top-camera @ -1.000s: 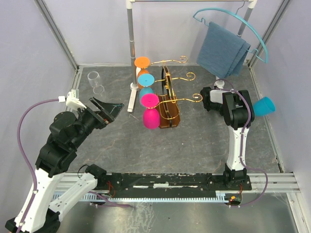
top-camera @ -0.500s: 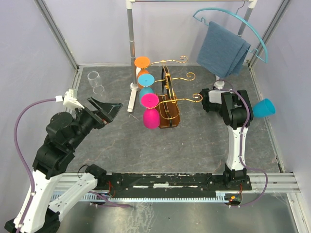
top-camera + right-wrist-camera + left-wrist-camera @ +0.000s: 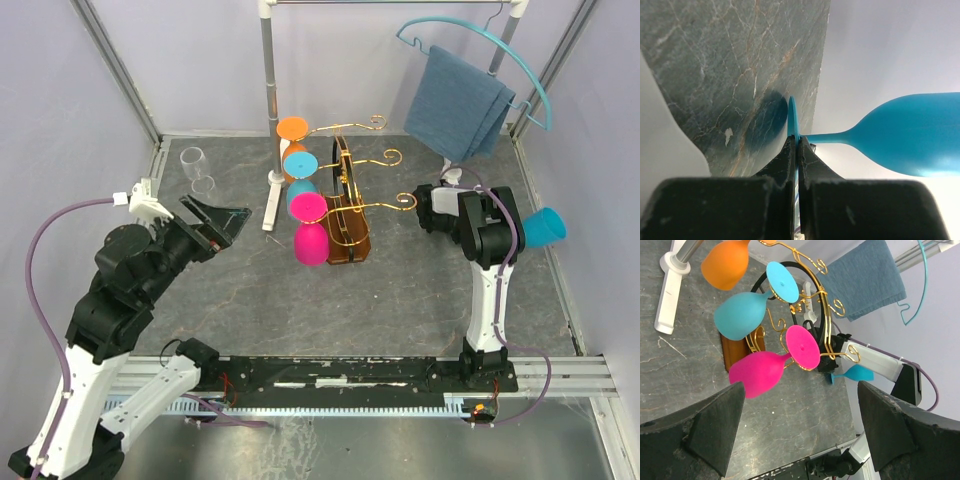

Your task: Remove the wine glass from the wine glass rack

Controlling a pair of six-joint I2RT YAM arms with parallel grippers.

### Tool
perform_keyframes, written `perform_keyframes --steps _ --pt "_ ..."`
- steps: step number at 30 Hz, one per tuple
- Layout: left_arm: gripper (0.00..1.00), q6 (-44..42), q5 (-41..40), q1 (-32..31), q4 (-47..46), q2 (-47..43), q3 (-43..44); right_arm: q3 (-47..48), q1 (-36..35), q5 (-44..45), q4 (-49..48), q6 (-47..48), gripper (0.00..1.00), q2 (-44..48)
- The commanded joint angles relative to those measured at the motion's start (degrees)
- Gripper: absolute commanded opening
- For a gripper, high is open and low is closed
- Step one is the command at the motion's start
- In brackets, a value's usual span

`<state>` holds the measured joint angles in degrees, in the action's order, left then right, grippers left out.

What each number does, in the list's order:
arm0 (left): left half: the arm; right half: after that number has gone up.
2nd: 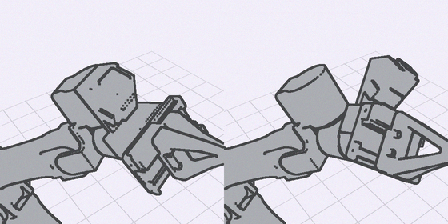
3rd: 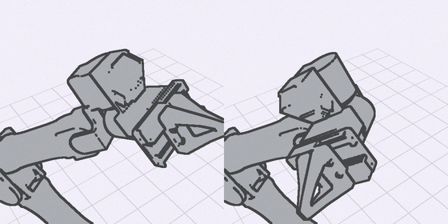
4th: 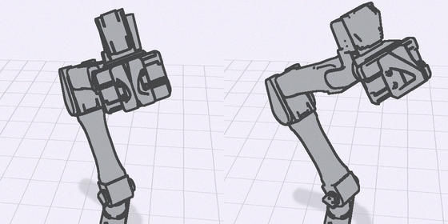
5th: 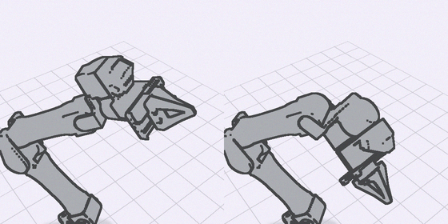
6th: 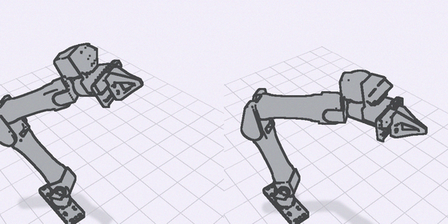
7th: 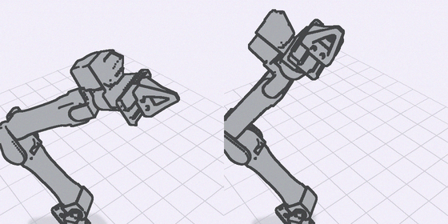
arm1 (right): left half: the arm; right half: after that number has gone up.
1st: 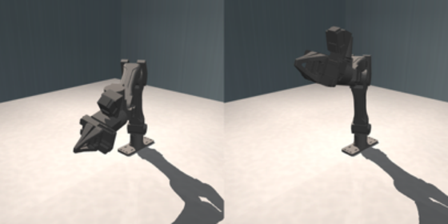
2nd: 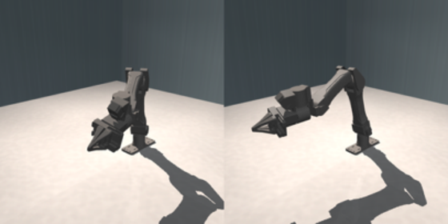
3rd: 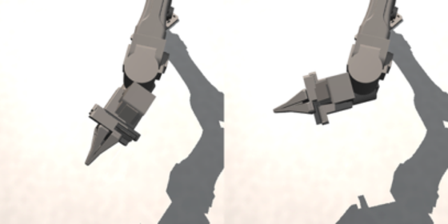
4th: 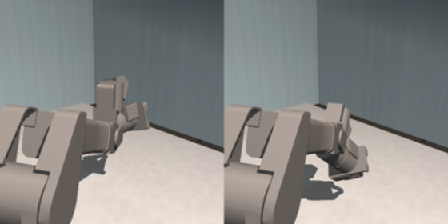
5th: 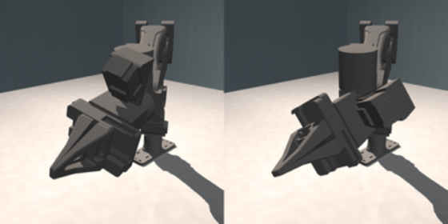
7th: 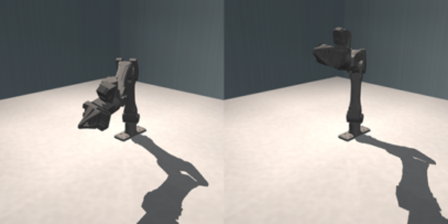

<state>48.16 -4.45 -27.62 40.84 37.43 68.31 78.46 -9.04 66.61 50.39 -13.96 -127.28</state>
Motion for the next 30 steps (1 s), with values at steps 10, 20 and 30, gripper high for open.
perform_keyframes --steps 10,20,30 --pt "0.99 1.58 -3.37 -0.05 2.49 1.60 2.08 -0.98 -3.24 -6.12 2.59 -7.77 0.00 2.32" --pt "0.99 1.74 -3.86 -0.08 2.82 -0.51 0.87 5.71 -7.82 -3.95 17.36 -22.86 0.00 -4.38" --pt "0.99 0.02 -3.52 -0.07 1.45 -2.02 0.15 6.02 -12.28 -7.06 22.20 -28.02 0.00 -3.95"
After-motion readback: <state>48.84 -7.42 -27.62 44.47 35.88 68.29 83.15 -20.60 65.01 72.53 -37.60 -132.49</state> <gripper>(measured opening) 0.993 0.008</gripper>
